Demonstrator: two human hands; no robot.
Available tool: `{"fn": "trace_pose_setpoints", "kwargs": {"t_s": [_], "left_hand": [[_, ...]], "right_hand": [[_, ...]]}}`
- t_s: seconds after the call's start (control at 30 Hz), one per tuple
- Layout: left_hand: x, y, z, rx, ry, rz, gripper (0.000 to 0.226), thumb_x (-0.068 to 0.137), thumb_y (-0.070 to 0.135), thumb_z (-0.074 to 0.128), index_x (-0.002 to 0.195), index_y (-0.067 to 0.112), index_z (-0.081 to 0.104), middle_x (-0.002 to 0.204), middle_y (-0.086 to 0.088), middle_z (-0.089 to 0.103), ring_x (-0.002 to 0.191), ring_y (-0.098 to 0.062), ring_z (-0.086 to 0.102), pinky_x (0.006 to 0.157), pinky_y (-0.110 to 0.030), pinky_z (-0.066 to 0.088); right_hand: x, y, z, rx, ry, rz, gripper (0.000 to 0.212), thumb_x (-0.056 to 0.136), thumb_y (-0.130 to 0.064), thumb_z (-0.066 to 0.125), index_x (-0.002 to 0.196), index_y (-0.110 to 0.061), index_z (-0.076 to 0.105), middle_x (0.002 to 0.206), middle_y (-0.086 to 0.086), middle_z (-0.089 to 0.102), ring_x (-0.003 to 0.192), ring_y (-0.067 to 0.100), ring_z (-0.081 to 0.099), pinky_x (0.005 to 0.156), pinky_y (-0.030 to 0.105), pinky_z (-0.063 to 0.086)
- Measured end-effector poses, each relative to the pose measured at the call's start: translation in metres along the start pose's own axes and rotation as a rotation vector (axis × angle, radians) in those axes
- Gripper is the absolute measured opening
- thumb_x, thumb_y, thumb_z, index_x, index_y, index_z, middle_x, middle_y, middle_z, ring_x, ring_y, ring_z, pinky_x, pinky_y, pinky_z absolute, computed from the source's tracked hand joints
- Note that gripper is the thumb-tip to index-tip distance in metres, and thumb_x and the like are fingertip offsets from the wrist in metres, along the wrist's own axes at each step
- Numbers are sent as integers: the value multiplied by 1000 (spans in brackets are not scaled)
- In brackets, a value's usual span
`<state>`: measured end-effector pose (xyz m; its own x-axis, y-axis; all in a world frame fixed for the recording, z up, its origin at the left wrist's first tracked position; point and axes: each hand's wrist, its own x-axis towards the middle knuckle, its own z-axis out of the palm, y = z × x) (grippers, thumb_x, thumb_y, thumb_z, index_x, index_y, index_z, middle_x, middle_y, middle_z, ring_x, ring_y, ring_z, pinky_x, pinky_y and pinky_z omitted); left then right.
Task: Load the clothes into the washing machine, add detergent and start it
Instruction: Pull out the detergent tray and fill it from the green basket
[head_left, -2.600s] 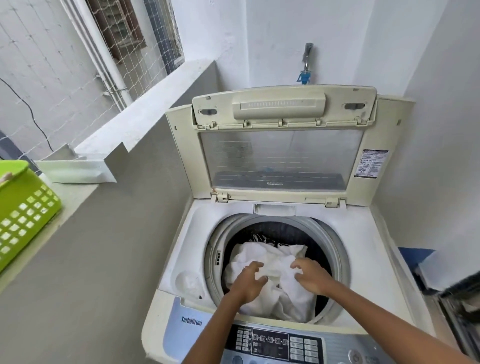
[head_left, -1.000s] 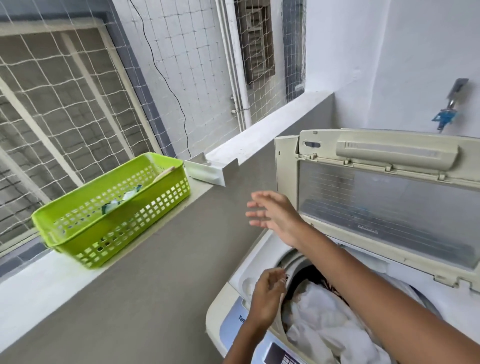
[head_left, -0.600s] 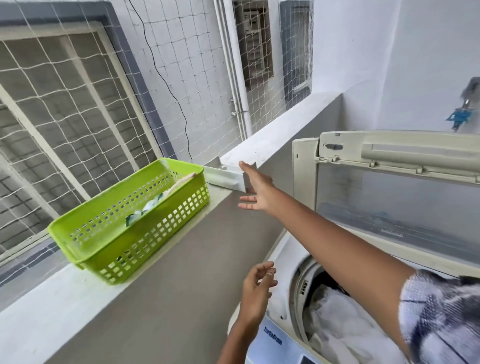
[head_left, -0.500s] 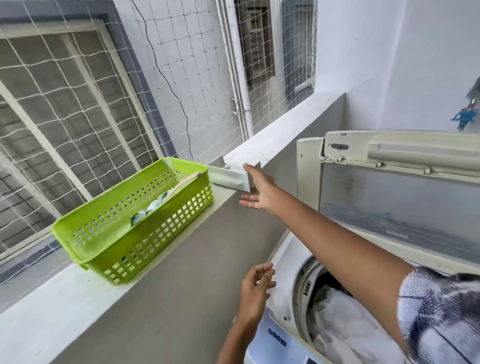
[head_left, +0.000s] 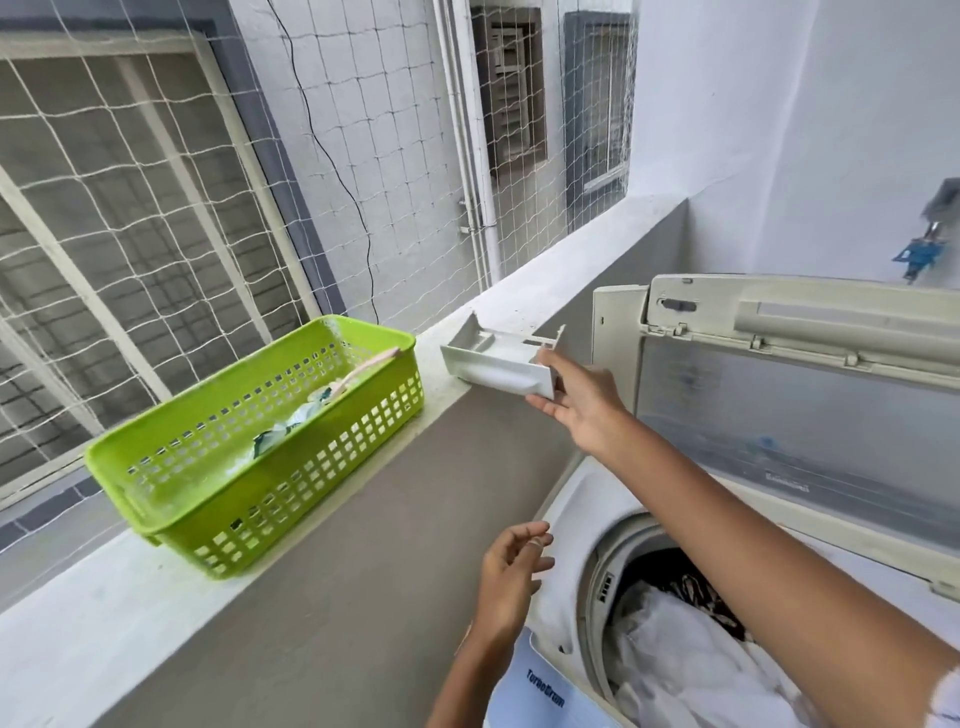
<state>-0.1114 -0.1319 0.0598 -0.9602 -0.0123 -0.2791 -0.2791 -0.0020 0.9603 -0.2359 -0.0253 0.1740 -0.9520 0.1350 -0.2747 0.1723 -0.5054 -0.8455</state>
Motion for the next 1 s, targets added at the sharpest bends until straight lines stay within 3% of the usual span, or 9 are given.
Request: {"fn": "trace_pose_setpoints", "kwargs": {"t_s": [0.17, 0.27, 0.43, 0.63, 0.83, 1.0], "left_hand": [[-4, 14, 20, -141, -81, 6, 19, 94, 29, 53, 109, 28, 64, 109, 7, 71, 96, -13, 70, 82, -28, 52], [-13, 24, 35, -308, -195, 12, 40, 85, 48, 53, 121, 30, 58, 120, 9, 67, 106, -12, 66, 90, -31, 52], [-34, 35, 57, -508, -294, -14, 48, 91, 46, 46, 125, 15, 59, 123, -2, 67, 117, -17, 61, 101, -33, 47], [-50, 23, 70, -560, -221, -39, 40, 93, 33, 51, 120, 6, 62, 114, -12, 70, 100, -19, 69, 78, -25, 57], [-62, 9, 77, -650, -177, -89, 47, 87, 34, 54, 122, 3, 59, 117, -16, 68, 100, -22, 69, 76, -28, 58], [-73, 5, 78, -743, -153, -92, 49, 89, 31, 52, 128, 1, 54, 120, -19, 66, 96, -22, 70, 70, -26, 57]], "right_hand": [[-40, 9, -66, -24, -7, -68, 7, 86, -14, 66, 83, -8, 66, 97, 13, 63, 86, 24, 64, 70, 29, 60], [-64, 22, -102, -34, -19, -89, 8, 88, -13, 64, 83, -7, 63, 92, 13, 52, 89, 27, 56, 72, 30, 60], [-98, 46, -139, -37, -79, -91, 16, 90, -12, 60, 102, -4, 65, 102, 13, 72, 88, 25, 71, 73, 31, 59], [-126, 57, -161, -52, -167, -102, 35, 79, -21, 67, 110, -7, 62, 103, 13, 73, 95, 27, 70, 73, 28, 58], [-139, 59, -177, -206, -148, -69, 42, 73, -31, 70, 112, -20, 61, 102, 2, 73, 91, 16, 71, 67, 21, 54], [-146, 58, -181, -331, -120, -64, 49, 67, -42, 69, 113, -26, 59, 101, -6, 72, 90, 8, 69, 70, 24, 49]]}}
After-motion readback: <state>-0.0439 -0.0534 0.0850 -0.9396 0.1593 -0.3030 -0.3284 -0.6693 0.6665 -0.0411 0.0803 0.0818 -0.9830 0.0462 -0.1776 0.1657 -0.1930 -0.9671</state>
